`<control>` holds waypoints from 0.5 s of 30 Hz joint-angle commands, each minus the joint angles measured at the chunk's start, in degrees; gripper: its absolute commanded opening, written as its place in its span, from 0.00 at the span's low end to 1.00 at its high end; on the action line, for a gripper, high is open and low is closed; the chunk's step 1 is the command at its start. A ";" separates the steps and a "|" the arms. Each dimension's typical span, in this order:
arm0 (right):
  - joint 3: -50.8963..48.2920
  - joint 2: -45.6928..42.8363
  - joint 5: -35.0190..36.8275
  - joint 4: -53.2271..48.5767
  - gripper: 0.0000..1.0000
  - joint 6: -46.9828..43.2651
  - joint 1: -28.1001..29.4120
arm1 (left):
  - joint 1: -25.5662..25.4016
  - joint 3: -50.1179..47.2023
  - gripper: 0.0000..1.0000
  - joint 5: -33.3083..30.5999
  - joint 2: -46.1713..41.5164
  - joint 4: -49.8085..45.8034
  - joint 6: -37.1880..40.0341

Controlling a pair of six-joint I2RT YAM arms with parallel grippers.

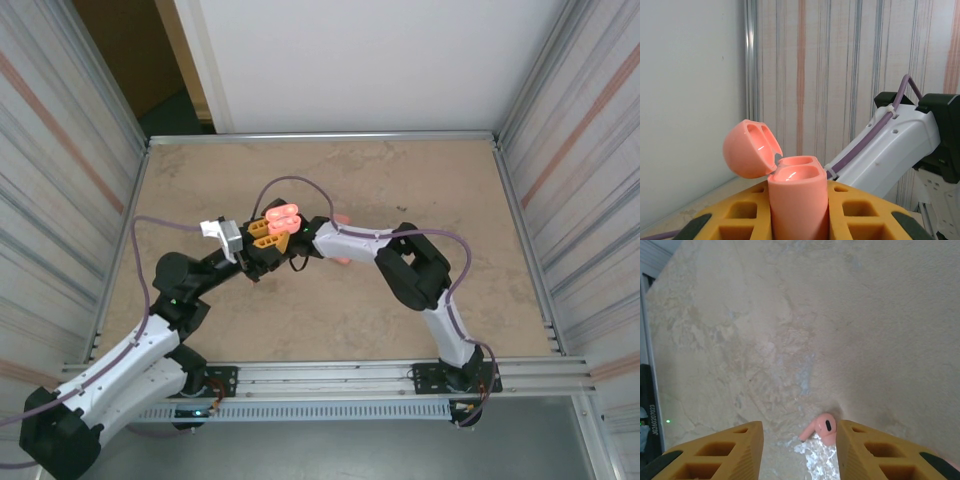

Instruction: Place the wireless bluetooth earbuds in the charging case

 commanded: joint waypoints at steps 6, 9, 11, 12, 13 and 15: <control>8.59 6.65 1.76 -6.89 0.40 -2.97 1.81 | -0.43 0.07 0.00 1.22 -0.03 2.63 -0.73; 10.18 8.30 1.94 -7.96 0.40 -3.02 2.26 | -0.41 0.06 0.00 1.11 -0.12 2.72 -0.60; 11.19 9.25 2.12 -8.54 0.40 -2.97 2.34 | -0.42 0.11 0.00 1.23 -0.03 2.81 -0.64; 11.64 9.64 2.33 -8.91 0.40 -2.94 2.35 | -0.44 0.15 0.00 1.28 -0.03 2.73 -0.72; 12.27 10.11 2.43 -9.32 0.40 -2.97 2.49 | -0.45 0.13 0.00 1.27 -0.09 2.81 -0.72; 13.05 10.86 2.69 -10.46 0.40 -3.04 2.58 | -0.41 0.08 0.00 1.31 -0.18 2.72 -0.77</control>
